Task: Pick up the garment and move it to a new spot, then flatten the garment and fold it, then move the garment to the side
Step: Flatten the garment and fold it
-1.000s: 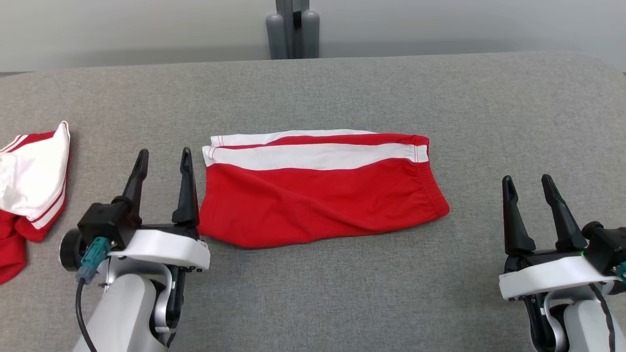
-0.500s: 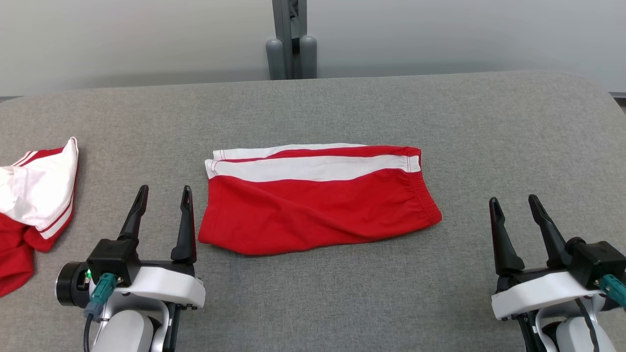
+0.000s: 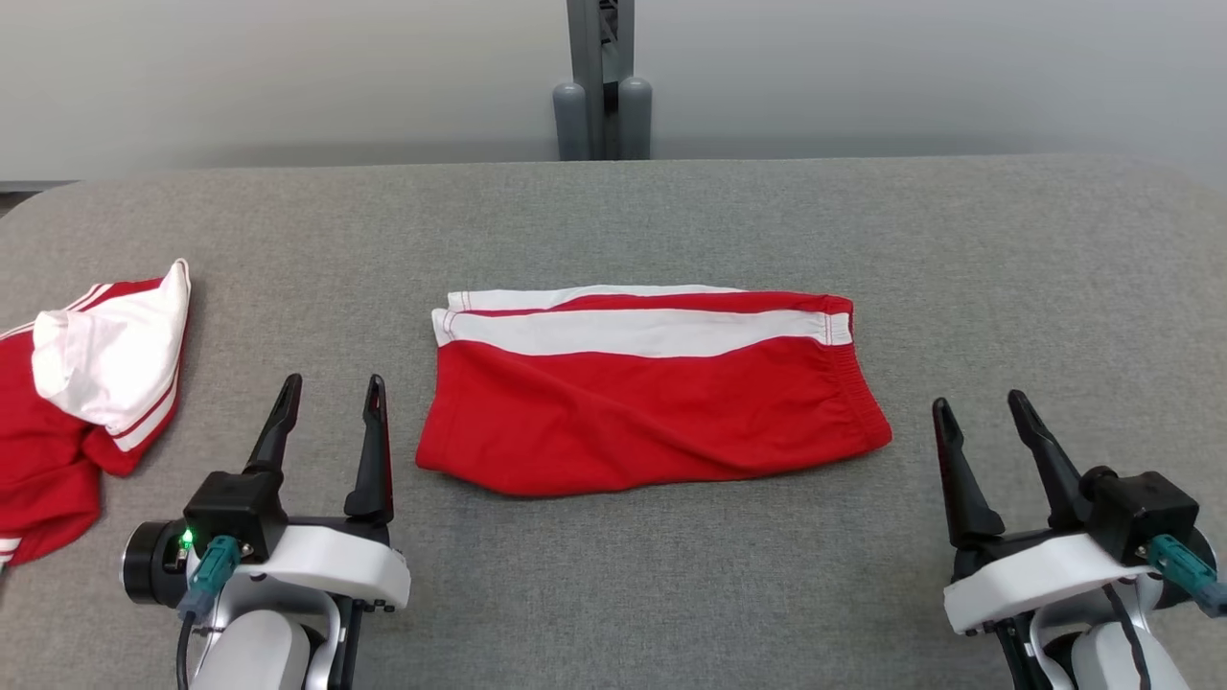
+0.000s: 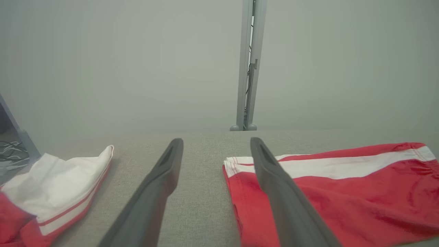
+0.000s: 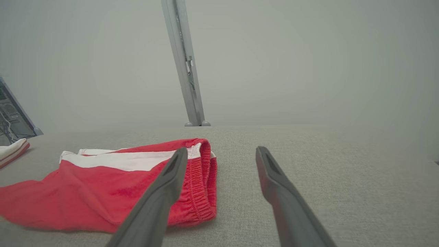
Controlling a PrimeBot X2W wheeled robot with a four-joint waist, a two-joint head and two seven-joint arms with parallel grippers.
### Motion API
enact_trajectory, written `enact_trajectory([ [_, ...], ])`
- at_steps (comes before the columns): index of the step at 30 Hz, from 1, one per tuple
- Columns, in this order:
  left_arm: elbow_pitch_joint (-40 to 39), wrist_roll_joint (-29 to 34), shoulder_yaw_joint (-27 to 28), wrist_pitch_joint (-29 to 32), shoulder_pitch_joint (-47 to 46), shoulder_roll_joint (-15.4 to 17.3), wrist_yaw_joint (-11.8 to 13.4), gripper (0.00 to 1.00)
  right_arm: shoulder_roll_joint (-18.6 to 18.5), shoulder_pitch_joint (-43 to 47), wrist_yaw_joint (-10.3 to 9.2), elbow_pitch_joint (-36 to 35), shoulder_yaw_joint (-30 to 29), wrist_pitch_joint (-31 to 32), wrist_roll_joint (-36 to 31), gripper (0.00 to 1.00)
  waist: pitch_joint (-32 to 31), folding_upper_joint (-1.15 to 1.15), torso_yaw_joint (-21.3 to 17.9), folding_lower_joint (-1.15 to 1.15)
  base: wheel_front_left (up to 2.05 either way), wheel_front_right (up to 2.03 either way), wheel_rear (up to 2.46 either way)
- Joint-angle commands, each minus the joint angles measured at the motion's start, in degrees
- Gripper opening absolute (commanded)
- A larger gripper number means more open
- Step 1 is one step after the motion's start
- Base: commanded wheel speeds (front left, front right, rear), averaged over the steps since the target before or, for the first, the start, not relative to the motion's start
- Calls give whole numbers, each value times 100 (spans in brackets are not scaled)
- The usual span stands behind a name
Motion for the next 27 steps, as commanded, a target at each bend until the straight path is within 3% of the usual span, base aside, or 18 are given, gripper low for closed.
enact_trajectory([
  [1,24,-37,-10,-14,-131,20,-29,100,-34,-89,2,76,51,39,25,100,66,0,108,0,0,0,0],
  [9,63,26,-88,-17,-402,-122,-118,100,-72,-588,2,955,125,63,78,100,282,0,492,0,0,0,0],
  [15,70,95,-92,-18,-589,-222,-220,100,-150,-1179,2,2063,155,-55,75,100,463,0,717,0,0,0,0],
  [26,205,239,-111,-19,-706,-346,-377,100,-122,-1957,2,3563,330,-219,590,100,624,0,700,0,0,0,0],
  [27,224,250,-107,-19,-708,-353,-392,100,-117,-2009,2,3645,371,-237,704,57,632,0,686,0,0,0,0],
])
